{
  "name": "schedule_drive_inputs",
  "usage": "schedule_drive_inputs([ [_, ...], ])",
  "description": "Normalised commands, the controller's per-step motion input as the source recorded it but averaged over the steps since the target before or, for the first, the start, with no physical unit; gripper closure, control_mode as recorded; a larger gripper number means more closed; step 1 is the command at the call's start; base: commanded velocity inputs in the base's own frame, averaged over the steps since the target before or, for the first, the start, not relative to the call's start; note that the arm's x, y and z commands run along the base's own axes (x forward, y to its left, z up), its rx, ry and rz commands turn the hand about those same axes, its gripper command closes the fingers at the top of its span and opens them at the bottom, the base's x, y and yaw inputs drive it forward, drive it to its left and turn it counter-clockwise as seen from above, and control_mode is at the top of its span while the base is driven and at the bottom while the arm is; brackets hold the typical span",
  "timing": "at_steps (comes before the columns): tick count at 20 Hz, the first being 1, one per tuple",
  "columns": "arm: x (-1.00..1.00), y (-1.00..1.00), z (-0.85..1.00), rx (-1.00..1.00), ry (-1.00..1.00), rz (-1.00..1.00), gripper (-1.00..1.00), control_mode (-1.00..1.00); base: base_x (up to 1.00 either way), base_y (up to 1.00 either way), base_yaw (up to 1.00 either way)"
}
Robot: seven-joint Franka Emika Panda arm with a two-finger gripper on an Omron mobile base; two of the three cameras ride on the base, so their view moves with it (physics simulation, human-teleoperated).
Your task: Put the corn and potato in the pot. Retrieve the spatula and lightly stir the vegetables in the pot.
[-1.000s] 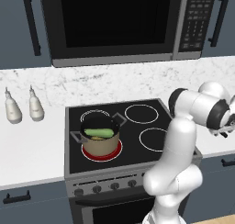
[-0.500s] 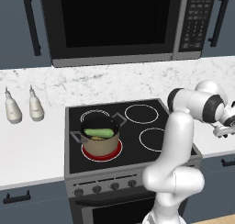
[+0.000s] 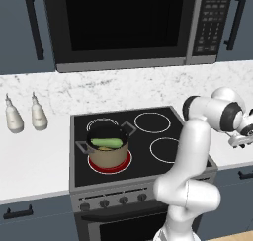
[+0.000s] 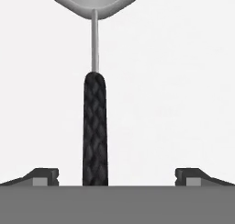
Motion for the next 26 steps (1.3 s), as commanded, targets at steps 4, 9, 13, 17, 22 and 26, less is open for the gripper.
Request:
schedule_drive_inputs([
  [4, 0.02, 0.0, -0.23, 0.0, 0.01, 0.0, 1.0, -1.0, 0.0, 0.0, 0.0],
  [9, 0.01, 0.0, 0.0, 0.0, 0.0, 0.0, 1.0, -1.0, 0.0, 0.0, 0.0],
  [13, 0.0, 0.0, 0.0, 0.0, 0.0, 0.0, 1.0, -1.0, 0.0, 0.0, 0.0],
  [17, 0.0, 0.0, 0.0, 0.0, 0.0, 0.0, 1.0, -1.0, 0.0, 0.0, 0.0],
  [22, -0.2, 0.02, 0.28, 0.0, -0.02, 0.0, 1.0, -1.0, 0.0, 0.0, 0.0],
  [26, -0.61, 0.05, 0.95, -0.06, -0.11, 0.0, 1.0, -1.0, 0.0, 0.0, 0.0],
])
